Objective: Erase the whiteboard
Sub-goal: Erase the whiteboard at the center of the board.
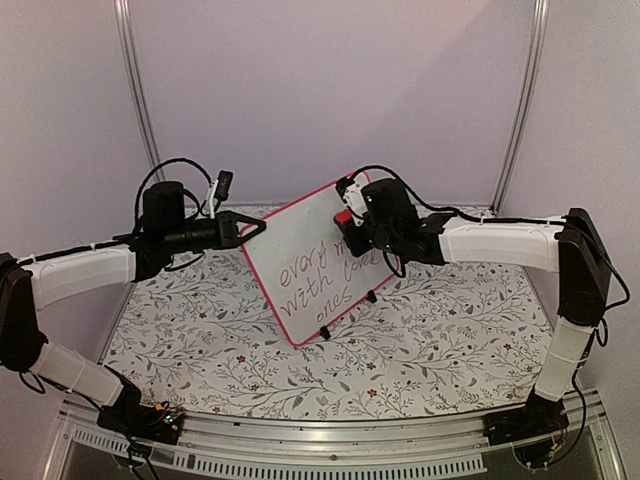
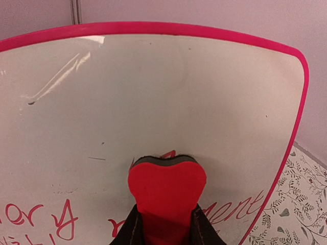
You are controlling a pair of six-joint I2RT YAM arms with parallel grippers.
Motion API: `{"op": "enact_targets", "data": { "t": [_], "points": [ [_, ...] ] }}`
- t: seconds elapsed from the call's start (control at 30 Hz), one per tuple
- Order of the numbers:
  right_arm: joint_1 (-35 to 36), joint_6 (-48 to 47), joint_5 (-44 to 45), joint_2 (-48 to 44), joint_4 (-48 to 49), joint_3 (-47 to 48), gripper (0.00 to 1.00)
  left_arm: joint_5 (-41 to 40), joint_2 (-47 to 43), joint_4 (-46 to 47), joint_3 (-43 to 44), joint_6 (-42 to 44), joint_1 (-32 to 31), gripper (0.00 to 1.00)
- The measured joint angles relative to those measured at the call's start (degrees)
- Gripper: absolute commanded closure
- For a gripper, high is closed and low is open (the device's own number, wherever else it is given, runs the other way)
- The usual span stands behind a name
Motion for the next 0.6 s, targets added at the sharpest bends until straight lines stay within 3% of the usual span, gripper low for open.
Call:
{"op": "enact_targets", "data": {
  "t": [0.6],
  "points": [
    [0.6, 0.0, -0.1, -0.7, 0.5, -2.3, 0.75, 0.0, 0.0, 0.1, -0.1, 0.0, 0.0, 1.0]
  ]
}}
